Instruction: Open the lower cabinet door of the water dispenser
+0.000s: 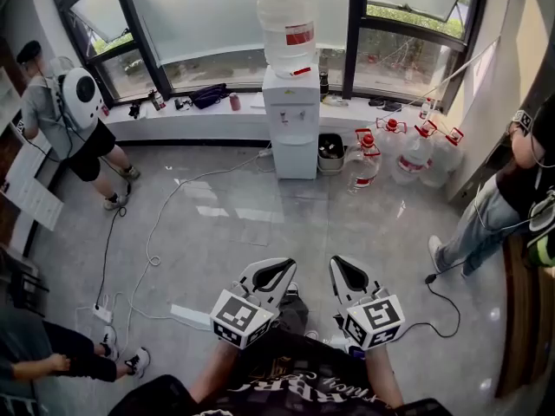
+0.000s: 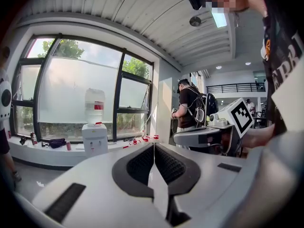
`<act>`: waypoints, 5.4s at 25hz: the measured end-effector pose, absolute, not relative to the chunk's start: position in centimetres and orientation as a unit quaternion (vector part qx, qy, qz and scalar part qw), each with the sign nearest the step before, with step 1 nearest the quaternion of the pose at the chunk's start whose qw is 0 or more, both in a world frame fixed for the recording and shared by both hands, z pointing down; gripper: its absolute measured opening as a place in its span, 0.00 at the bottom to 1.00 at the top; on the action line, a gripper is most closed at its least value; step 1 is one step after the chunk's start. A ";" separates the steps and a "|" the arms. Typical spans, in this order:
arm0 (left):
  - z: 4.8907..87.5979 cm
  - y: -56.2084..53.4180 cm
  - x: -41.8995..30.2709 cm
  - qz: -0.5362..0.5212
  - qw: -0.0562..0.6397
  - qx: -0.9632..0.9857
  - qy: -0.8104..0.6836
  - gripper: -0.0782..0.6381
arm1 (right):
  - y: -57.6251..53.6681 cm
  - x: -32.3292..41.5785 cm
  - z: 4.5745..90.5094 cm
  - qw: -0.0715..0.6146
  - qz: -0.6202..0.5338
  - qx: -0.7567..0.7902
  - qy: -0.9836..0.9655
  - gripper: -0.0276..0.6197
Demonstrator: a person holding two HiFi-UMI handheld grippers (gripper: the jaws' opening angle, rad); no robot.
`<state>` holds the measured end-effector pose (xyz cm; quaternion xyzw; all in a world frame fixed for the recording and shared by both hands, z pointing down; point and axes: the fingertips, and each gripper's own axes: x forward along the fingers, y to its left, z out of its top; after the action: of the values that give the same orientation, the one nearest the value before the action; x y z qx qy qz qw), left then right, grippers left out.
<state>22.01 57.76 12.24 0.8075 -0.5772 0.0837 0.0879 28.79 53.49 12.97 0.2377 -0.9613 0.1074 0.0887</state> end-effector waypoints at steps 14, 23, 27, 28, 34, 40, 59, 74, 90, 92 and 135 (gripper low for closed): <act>12.4 59.3 22.4 0.097 0.089 0.799 -0.586 0.14 | 54.2 28.8 13.2 0.077 0.121 0.220 -0.965 0.06; 13.1 57.4 20.0 0.096 0.098 0.788 -0.600 0.14 | 51.9 27.0 13.7 0.077 0.125 0.213 -0.966 0.06; 14.0 55.0 18.4 0.097 0.108 0.792 -0.593 0.14 | 49.1 25.2 14.4 0.082 0.132 0.219 -0.963 0.06; 14.3 54.2 17.7 0.098 0.110 0.792 -0.593 0.14 | 48.3 24.6 14.5 0.084 0.132 0.219 -0.963 0.06; 14.4 47.8 11.3 0.095 0.115 0.793 -0.591 0.14 | 42.6 19.1 15.0 0.091 0.143 0.231 -0.958 0.06; 13.9 41.0 4.8 0.094 0.110 0.808 -0.571 0.14 | 35.9 12.7 14.7 0.089 0.149 0.249 -0.953 0.06; 16.9 29.8 -6.8 0.100 0.131 0.838 -0.520 0.14 | 25.9 2.1 17.4 0.125 0.172 0.297 -0.931 0.06; 18.9 17.2 -5.9 0.107 0.149 0.825 -0.534 0.14 | 11.3 1.6 19.4 0.114 0.179 0.268 -0.940 0.06; 20.3 0.4 -2.3 0.139 0.152 0.830 -0.518 0.14 | -6.1 4.1 24.4 0.122 0.188 0.265 -0.938 0.06; 21.1 -0.8 -2.3 0.148 0.150 0.834 -0.511 0.14 | -7.6 4.2 25.9 0.125 0.189 0.272 -0.935 0.06; 64.2 -19.0 -11.8 0.244 0.157 0.862 -0.415 0.14 | -30.7 -11.6 80.3 0.285 0.067 0.147 -0.945 0.49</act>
<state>-11.80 -18.96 64.16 0.8621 -0.4150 0.2444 0.1574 -11.61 -30.74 80.30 0.1467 -0.9448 0.0668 0.2852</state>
